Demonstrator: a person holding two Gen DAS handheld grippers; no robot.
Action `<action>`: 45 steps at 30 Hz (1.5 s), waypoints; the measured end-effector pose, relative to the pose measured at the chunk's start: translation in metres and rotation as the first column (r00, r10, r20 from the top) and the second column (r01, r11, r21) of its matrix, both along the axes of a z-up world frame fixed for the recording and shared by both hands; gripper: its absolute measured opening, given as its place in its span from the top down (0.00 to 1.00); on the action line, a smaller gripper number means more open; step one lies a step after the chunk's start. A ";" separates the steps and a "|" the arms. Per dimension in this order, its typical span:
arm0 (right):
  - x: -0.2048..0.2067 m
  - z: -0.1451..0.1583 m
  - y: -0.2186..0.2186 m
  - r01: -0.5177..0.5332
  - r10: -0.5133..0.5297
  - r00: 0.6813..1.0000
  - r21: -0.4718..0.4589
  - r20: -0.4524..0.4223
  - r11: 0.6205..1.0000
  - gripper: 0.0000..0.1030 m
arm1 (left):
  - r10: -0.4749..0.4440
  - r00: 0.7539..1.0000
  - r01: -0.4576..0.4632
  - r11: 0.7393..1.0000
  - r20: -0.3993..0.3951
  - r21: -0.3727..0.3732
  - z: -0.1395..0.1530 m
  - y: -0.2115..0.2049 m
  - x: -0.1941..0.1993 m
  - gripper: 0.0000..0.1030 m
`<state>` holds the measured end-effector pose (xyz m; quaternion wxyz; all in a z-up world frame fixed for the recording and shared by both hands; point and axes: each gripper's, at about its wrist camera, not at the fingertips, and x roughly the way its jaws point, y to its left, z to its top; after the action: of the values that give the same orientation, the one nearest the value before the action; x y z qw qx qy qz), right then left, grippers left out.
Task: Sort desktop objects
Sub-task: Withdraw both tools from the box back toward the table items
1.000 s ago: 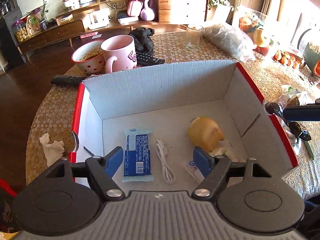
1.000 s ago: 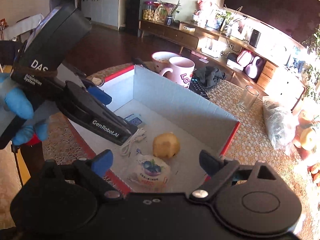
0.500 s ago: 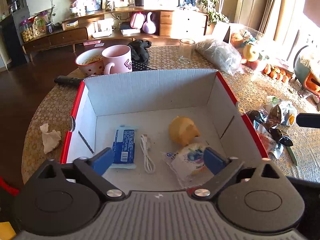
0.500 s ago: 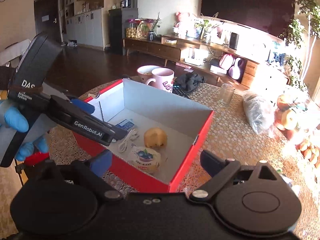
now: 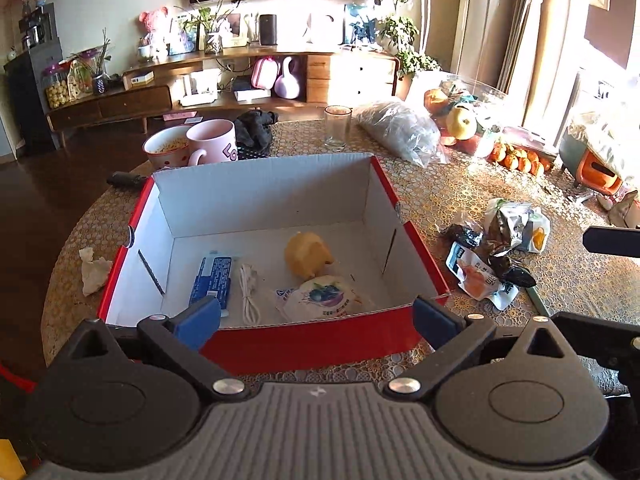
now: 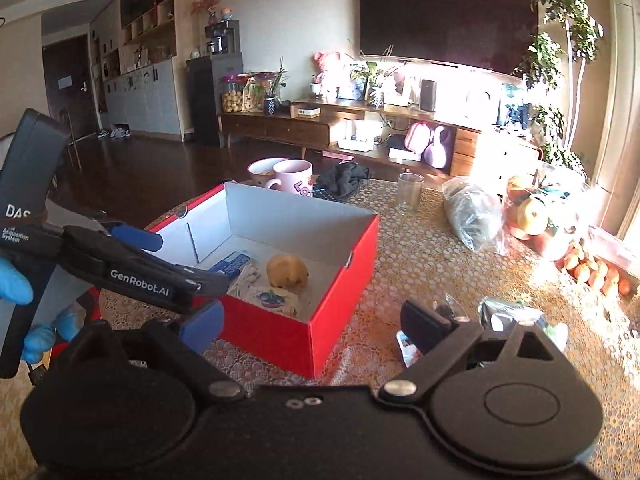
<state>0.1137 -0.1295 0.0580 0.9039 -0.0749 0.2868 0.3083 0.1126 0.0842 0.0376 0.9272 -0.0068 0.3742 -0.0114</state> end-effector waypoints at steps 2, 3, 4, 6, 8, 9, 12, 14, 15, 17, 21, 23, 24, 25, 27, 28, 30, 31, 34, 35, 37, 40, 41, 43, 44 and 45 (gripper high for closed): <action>-0.005 0.000 -0.009 0.016 -0.016 1.000 0.010 0.005 1.000 0.07 | -0.005 1.000 0.005 1.000 0.013 -0.006 0.002 -0.009 -0.007 0.00; -0.007 0.000 -0.012 0.021 -0.021 1.000 0.014 0.008 1.000 0.07 | -0.007 1.000 0.007 1.000 0.021 -0.007 0.003 -0.013 -0.011 0.00; -0.010 0.000 -0.016 0.027 -0.028 1.000 0.015 0.014 1.000 0.07 | -0.006 1.000 0.006 1.000 0.029 -0.006 0.003 -0.017 -0.015 0.00; -0.014 0.001 -0.023 0.045 -0.046 0.998 0.016 0.031 0.999 0.07 | -0.009 0.999 0.010 1.000 0.041 -0.004 0.004 -0.026 -0.021 0.00; -0.018 0.002 -0.031 0.061 -0.061 0.997 0.023 0.041 0.998 0.07 | -0.014 0.999 0.014 1.000 0.052 -0.009 0.005 -0.034 -0.028 0.00; -0.020 0.002 -0.035 0.070 -0.071 0.997 0.030 0.042 0.997 0.07 | -0.018 0.998 0.019 1.000 0.057 -0.012 0.005 -0.038 -0.031 0.00; -0.023 0.003 -0.047 0.098 -0.100 0.994 0.050 0.049 0.994 0.07 | -0.017 0.997 0.018 1.000 0.070 -0.010 0.006 -0.049 -0.037 0.00; -0.024 0.001 -0.055 0.118 -0.121 0.991 0.056 0.053 0.991 0.07 | -0.021 0.997 0.022 1.000 0.080 -0.010 0.005 -0.056 -0.041 0.00; -0.024 0.000 -0.059 0.127 -0.131 0.990 0.058 0.055 0.990 0.07 | -0.020 0.996 0.021 1.000 0.083 -0.010 0.005 -0.060 -0.042 0.00; -0.024 -0.002 -0.067 0.148 -0.152 0.987 0.062 0.054 0.987 0.07 | -0.025 0.996 0.027 0.999 0.087 -0.020 0.005 -0.065 -0.044 0.00; -0.022 -0.009 -0.083 0.192 -0.196 0.979 0.069 0.052 0.979 0.07 | -0.047 0.993 0.048 0.999 0.109 -0.011 0.003 -0.082 -0.049 0.00; -0.022 -0.011 -0.091 0.210 -0.214 0.976 0.074 0.048 0.975 0.07 | -0.062 0.991 0.064 0.998 0.117 -0.006 0.001 -0.090 -0.050 0.00; -0.022 -0.012 -0.094 0.218 -0.222 0.974 0.075 0.048 0.973 0.07 | -0.071 0.990 0.072 0.997 0.118 -0.005 0.000 -0.094 -0.050 0.00; -0.022 -0.013 -0.097 0.228 -0.232 0.972 0.076 0.050 0.971 0.07 | -0.080 0.989 0.081 0.997 0.121 -0.004 -0.001 -0.099 -0.051 0.00; -0.022 -0.015 -0.105 0.244 -0.249 0.967 0.080 0.055 0.966 0.08 | -0.102 0.987 0.103 0.995 0.125 -0.001 -0.003 -0.109 -0.051 0.00; -0.021 -0.016 -0.109 0.252 -0.257 0.965 0.082 0.055 0.964 0.08 | -0.113 0.986 0.113 0.994 0.126 0.002 -0.005 -0.113 -0.050 0.00; -0.019 -0.018 -0.118 0.270 -0.276 0.959 0.088 0.058 0.959 0.08 | -0.133 0.983 0.133 0.991 0.130 0.002 -0.007 -0.123 -0.049 0.00; -0.019 -0.020 -0.122 0.280 -0.286 0.957 0.088 0.059 0.956 0.08 | -0.142 0.981 0.142 0.990 0.130 0.004 -0.008 -0.128 -0.048 0.00; -0.015 -0.025 -0.132 0.305 -0.310 0.949 0.081 0.057 0.949 0.09 | -0.167 0.978 0.167 0.986 0.128 0.009 -0.014 -0.140 -0.044 0.01; -0.014 -0.027 -0.136 0.311 -0.316 0.947 0.077 0.055 0.947 0.09 | -0.176 0.976 0.176 0.984 0.127 0.009 -0.016 -0.143 -0.042 0.00; -0.012 -0.031 -0.142 0.323 -0.327 0.944 0.070 0.053 0.944 0.09 | -0.189 0.974 0.190 0.982 0.121 0.007 -0.021 -0.150 -0.039 0.01; -0.005 -0.038 -0.151 0.344 -0.347 0.937 0.061 0.045 0.937 0.10 | -0.202 0.973 0.203 0.979 0.113 0.002 -0.029 -0.158 -0.033 0.01; -0.002 -0.041 -0.154 0.350 -0.352 0.935 0.060 0.038 0.935 0.11 | -0.207 0.972 0.208 0.978 0.113 0.005 -0.031 -0.161 -0.031 0.01; 0.003 -0.045 -0.158 0.359 -0.361 0.932 0.054 0.033 0.932 0.11 | -0.223 0.968 0.224 0.975 0.117 0.010 -0.035 -0.165 -0.027 0.00; 0.006 -0.047 -0.160 0.363 -0.365 0.931 0.051 0.030 0.930 0.11 | -0.232 0.965 0.232 0.972 0.118 0.014 -0.038 -0.169 -0.024 0.00; 0.009 -0.050 -0.162 0.365 -0.367 0.930 0.048 0.024 0.930 0.11 | -0.242 0.963 0.241 0.970 0.121 0.018 -0.041 -0.172 -0.021 0.00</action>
<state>0.1225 -0.2911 0.0079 0.9515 -0.0061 0.2743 0.1392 0.0921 -0.0876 -0.0034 0.9401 0.0413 0.3149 -0.1242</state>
